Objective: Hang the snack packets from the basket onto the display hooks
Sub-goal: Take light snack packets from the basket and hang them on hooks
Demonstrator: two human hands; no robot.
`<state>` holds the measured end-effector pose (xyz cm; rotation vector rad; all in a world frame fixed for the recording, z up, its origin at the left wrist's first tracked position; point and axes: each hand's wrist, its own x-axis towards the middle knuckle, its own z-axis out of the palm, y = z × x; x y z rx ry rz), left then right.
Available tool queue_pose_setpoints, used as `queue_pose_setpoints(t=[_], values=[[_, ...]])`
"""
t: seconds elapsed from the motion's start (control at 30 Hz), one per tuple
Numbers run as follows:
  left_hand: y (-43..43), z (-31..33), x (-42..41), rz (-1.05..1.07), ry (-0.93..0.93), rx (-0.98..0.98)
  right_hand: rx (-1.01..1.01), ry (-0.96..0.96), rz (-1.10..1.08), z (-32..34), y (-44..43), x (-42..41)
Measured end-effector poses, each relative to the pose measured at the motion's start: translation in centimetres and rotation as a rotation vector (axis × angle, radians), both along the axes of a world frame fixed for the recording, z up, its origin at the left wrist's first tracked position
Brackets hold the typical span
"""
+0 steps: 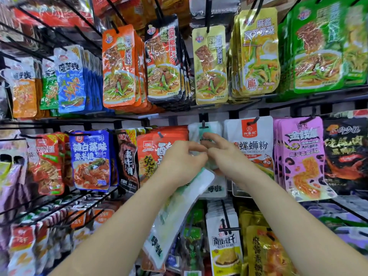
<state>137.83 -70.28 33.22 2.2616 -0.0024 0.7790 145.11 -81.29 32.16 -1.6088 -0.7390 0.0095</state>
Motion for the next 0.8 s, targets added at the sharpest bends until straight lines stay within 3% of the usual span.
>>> queue_pose_setpoints(t=[0.07, 0.2, 0.27, 0.33, 0.4, 0.53, 0.7, 0.8], values=[[0.1, -0.5, -0.6, 0.021, -0.104, -0.013, 0.023, 0.059, 0.045, -0.2, -0.2, -0.2], [0.3, -0.6, -1.7, 0.057, -0.308, -0.201, 0.165, 0.275, 0.332, -0.9, -2.4, -2.6], [0.4, -0.7, -2.2, 0.081, -0.406, -0.231, 0.114, 0.144, 0.386, -1.6, -3.2, -4.8], [0.2, -0.8, -2.7, 0.065, -0.448, -0.250, 0.079, -0.049, 0.281, -2.4, -2.9, -6.7], [0.2, -1.1, -3.5, 0.011, -0.415, -0.346, 0.184, -0.120, 0.152, -3.1, -2.2, -7.8], [0.9, -1.9, -6.2, -0.255, -0.239, -0.613, 0.363, -0.147, 0.089, -3.5, -1.9, -8.9], [1.9, -2.9, -8.7, -0.315, -0.137, -0.659, 0.362, -0.244, 0.060, -3.6, -1.5, -10.5], [1.3, -3.2, -9.1, -0.304, -0.199, -0.695, 0.357, -0.230, 0.071, -3.4, -1.4, -11.5]])
